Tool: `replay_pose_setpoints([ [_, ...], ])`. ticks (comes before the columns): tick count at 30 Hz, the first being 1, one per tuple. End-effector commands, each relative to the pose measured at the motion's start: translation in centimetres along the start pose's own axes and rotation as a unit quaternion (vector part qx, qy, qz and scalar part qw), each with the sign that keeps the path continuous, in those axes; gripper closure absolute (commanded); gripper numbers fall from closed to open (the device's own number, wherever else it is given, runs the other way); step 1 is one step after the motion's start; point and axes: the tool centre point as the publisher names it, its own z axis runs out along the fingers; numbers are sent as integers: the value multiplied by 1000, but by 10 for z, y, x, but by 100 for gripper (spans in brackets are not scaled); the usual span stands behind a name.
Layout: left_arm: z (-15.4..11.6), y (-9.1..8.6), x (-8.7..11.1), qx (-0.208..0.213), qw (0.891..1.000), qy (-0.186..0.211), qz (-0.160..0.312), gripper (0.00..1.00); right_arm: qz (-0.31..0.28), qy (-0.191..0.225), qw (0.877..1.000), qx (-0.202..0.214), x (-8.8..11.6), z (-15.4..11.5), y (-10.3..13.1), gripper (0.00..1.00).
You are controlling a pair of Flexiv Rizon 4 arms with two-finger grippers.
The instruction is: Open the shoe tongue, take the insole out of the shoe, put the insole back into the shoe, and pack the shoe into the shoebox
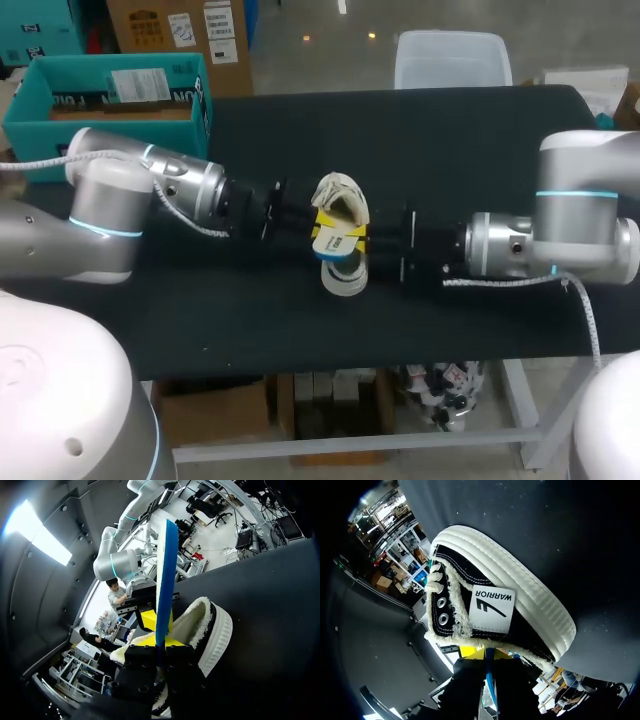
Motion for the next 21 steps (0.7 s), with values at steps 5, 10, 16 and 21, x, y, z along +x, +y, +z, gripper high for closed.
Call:
replay_pose_setpoints([
  [5,3,13,0,10,1000,-3,-4,100,4,4,1000,2,0,5,10,100],
  [10,3,12,-1,11,1000,-2,-2,100,-11,14,1000,-20,0,-4,-8,45],
  [16,3,10,0,11,1000,-4,-1,100,-24,19,999,-28,-1,-11,-26,56],
  [21,3,8,1,10,1000,-5,0,100,-27,18,999,-19,-3,-10,-29,67],
])
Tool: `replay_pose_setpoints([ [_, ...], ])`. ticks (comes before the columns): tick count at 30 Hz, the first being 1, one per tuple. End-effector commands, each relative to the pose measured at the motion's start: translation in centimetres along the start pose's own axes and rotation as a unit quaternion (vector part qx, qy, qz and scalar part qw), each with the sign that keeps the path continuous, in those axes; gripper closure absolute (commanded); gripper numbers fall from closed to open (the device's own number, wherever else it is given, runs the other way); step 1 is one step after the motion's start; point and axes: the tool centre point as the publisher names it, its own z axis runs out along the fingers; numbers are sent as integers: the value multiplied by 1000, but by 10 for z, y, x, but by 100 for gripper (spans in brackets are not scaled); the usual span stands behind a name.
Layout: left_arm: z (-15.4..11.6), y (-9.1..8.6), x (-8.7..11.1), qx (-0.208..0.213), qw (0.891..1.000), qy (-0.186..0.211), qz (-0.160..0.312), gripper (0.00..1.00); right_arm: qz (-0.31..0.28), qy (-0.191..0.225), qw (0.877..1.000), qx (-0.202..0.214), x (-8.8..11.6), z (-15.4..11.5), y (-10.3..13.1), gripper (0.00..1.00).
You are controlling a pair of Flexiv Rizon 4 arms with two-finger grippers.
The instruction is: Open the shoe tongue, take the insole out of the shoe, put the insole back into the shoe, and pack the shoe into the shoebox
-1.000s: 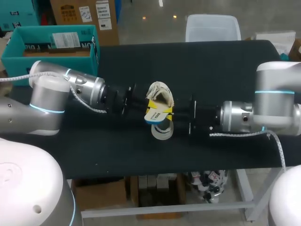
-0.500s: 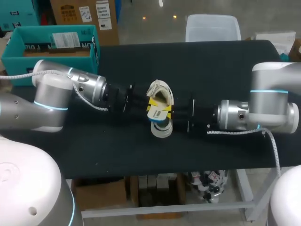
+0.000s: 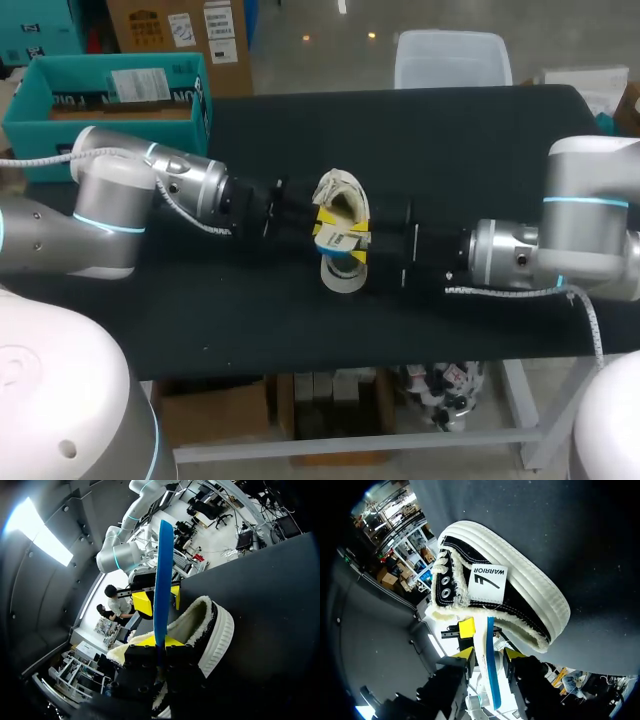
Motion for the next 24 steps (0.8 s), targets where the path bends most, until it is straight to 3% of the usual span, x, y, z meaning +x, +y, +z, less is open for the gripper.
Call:
replay_pose_setpoints([
  [1,2,1,2,-1,1000,-3,1,100,0,-2,1000,-1,-1,-1,-4,72],
  [6,2,0,3,-1,1000,-2,2,100,4,-5,1000,12,-2,6,0,75],
  [9,2,-1,3,-1,1000,-4,2,100,6,-6,1000,15,-2,7,1,84],
  [11,2,-2,3,0,1000,-4,2,100,7,-6,1000,16,-2,7,1,100],
  [14,1,-6,1,8,1000,-3,3,100,7,-6,1000,16,-2,7,1,100],
  [15,1,-8,0,9,1000,-3,5,84,7,-6,1000,16,-2,7,1,100],
  [16,1,-13,-2,13,1000,-3,9,59,7,-5,1000,15,-2,6,1,100],
  [19,-1,-21,-5,20,1000,-4,15,51,7,-5,1000,13,-2,5,1,100],
  [22,0,-26,-7,30,999,-5,19,60,7,-4,1000,11,-2,4,1,100],
  [23,0,-27,-7,30,999,-4,22,71,7,-4,1000,11,-2,4,1,100],
  [24,1,-28,-7,32,999,-5,23,100,7,-4,1000,10,-2,4,2,100],
])
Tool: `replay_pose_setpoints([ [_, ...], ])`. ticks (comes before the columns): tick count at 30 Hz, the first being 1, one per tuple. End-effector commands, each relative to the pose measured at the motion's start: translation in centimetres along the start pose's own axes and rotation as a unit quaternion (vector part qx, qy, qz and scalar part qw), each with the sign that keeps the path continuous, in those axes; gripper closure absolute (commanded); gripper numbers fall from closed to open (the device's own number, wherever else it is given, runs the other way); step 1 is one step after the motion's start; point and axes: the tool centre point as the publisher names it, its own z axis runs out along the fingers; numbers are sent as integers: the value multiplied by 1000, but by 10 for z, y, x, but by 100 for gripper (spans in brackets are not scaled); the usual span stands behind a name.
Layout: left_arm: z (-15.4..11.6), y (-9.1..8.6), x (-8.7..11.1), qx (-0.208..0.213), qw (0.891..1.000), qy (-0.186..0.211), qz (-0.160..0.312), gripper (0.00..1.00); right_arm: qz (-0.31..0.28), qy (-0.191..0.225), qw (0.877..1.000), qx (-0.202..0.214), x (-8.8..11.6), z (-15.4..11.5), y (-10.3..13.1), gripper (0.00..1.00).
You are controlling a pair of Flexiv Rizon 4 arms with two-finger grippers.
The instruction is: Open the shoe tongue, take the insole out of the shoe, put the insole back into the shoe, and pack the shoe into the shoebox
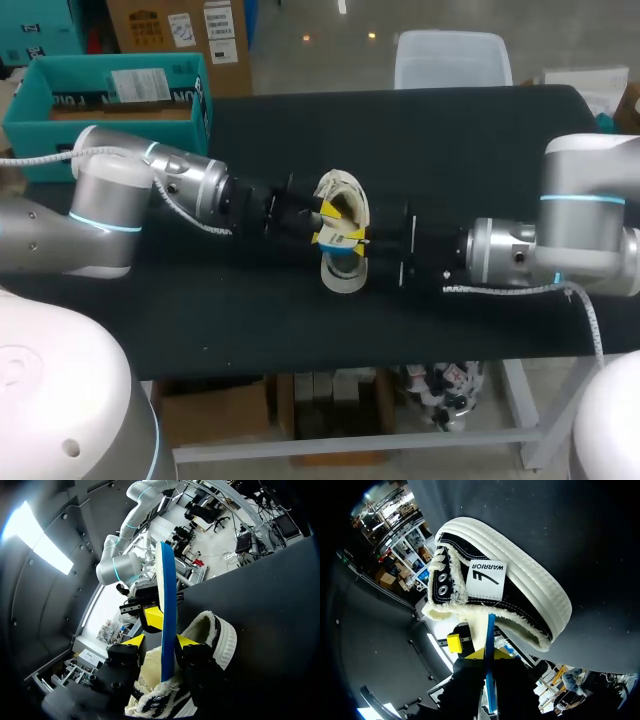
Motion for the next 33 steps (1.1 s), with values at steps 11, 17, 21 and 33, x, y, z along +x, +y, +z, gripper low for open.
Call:
replay_pose_setpoints([
  [11,2,13,3,1,1000,4,-5,100,6,-1,1000,-1,2,6,19,100],
  [17,2,25,6,-1,1000,7,-14,100,16,-4,1000,0,3,13,35,100],
  [21,3,30,8,-2,1000,9,-20,100,21,-5,1000,-2,4,14,38,100],
  [33,3,26,9,-1,1000,6,-20,100,-6,9,999,-35,4,-5,4,55],
])
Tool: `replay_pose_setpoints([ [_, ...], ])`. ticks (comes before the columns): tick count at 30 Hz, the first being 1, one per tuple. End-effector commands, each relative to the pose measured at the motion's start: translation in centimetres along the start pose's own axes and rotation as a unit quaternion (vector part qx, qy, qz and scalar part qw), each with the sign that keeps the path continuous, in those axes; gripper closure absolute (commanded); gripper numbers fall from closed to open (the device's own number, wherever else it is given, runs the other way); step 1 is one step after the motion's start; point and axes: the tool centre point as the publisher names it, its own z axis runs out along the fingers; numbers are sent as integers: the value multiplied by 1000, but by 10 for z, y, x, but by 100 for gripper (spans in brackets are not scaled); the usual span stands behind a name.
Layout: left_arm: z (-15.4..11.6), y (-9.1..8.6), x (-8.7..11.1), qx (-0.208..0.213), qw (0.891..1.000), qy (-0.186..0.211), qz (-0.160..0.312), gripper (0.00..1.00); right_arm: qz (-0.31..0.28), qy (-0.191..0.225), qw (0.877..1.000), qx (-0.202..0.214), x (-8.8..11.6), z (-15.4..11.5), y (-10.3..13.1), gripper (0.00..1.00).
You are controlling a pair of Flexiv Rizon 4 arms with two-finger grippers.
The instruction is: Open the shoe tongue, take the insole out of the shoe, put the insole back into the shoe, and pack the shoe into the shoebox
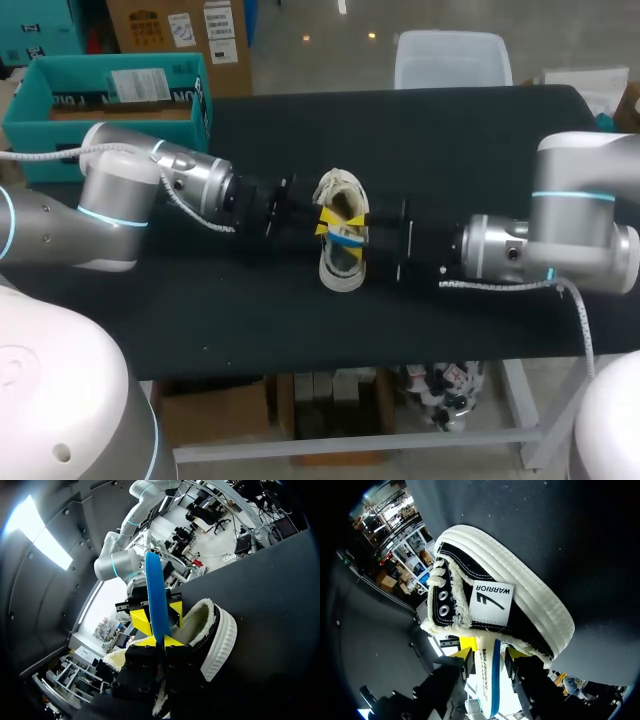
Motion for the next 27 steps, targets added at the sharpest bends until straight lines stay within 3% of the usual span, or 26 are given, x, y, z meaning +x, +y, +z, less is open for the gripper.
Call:
replay_pose_setpoints([
  [1,1,0,2,1,1000,-3,1,100,-6,3,1000,-19,-1,-13,-18,56],
  [6,2,-2,3,-2,1000,-2,3,100,-9,3,1000,-15,-3,-13,-22,75],
  [7,3,-2,3,-3,1000,-2,3,100,-9,2,1000,-14,-3,-12,-21,96],
  [8,3,-2,3,-3,1000,-2,3,100,-8,-1,1000,-10,-4,-11,-21,100],
  [12,3,-7,2,0,1000,0,3,100,-7,-5,1000,-4,-5,-7,-20,100],
  [13,2,-10,1,1,1000,0,4,88,-8,-6,1000,-3,-5,-6,-20,100],
  [14,1,-12,0,4,1000,0,6,62,-11,-7,1000,-1,-5,-6,-21,100],
  [15,1,-15,-2,5,1000,1,10,53,-16,-8,1000,-1,-5,-6,-22,100],
  [16,0,-19,-3,6,1000,2,13,53,-20,-9,1000,0,-5,-5,-23,100],
  [20,1,-29,-6,19,1000,5,24,56,-32,-13,999,-1,-6,-4,-27,100],
  [22,2,-32,-7,21,999,7,26,71,-42,-15,999,-1,-7,-4,-29,100],
  [23,2,-33,-7,23,999,9,28,94,-46,-16,999,-1,-7,-4,-30,100],
  [24,3,-33,-7,23,999,9,28,100,-46,-17,999,-2,-8,-4,-30,100],
  [27,3,-36,-6,27,999,11,30,100,-50,-21,999,-8,-10,-5,-31,100],
])
